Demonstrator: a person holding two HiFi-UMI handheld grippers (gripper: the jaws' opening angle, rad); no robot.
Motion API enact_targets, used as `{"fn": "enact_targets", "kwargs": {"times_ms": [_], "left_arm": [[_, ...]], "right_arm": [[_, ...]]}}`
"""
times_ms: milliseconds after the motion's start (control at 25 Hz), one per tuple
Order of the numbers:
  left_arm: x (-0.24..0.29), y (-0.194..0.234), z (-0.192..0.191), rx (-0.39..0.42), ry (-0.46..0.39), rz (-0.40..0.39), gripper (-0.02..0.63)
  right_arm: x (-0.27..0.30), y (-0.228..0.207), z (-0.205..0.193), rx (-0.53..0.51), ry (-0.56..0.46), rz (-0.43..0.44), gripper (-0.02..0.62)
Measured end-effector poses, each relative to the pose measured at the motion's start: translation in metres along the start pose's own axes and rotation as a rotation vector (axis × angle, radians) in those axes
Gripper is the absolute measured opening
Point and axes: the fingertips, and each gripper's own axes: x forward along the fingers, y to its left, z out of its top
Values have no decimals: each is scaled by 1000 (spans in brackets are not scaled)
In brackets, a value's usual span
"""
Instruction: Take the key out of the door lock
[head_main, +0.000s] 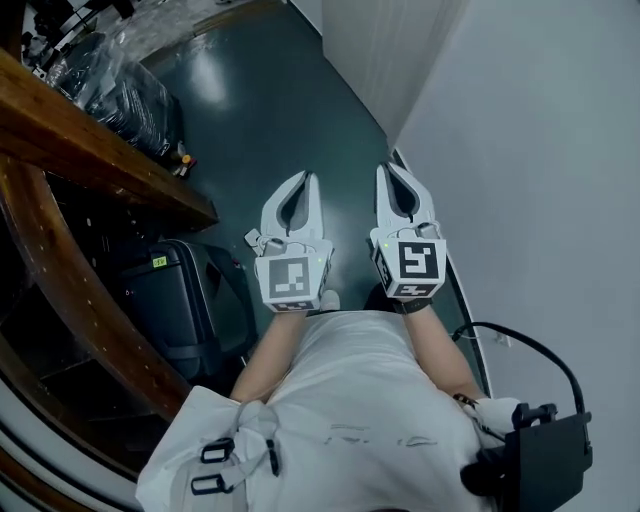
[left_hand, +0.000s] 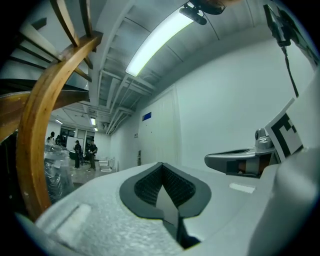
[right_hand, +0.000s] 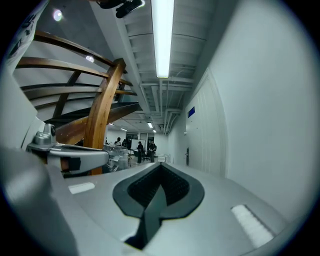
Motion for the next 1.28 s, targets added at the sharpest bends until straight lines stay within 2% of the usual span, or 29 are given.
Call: {"fn": "enact_targets", "kwargs": {"times_ms": [160,400,480,560,680,800,960,1120,1280], "left_arm": [[5,31,-6,-9,-4,73,-5],[41,77,-19,6,15,182,-5],[64,93,-25,3,17,220,-5],[92,100,-25,15,11,222,-3],[143,100,-12,39,-22,180,-2],[190,107,-5,65,-15,182,-2],[230,136,-16,36,59,265,-2],[248,168,-28,5,94,314,0],[271,210,-39,-1,107,342,0]], "right_arm": [[26,13,-3,-5,20,29,5],[94,30,-12,-33,27,184,5],[124,26,-13,-38,20,211,5],[158,15,-12,-33,20,220,5],[215,-3,-5,-17,4,254,6],[264,-15,6,-16,-23,330,6],[309,-17,32,-124,-80,425,6],[344,-20,18,-71,-43,463,6],[394,-14,-4,-65,12,465,6]]}}
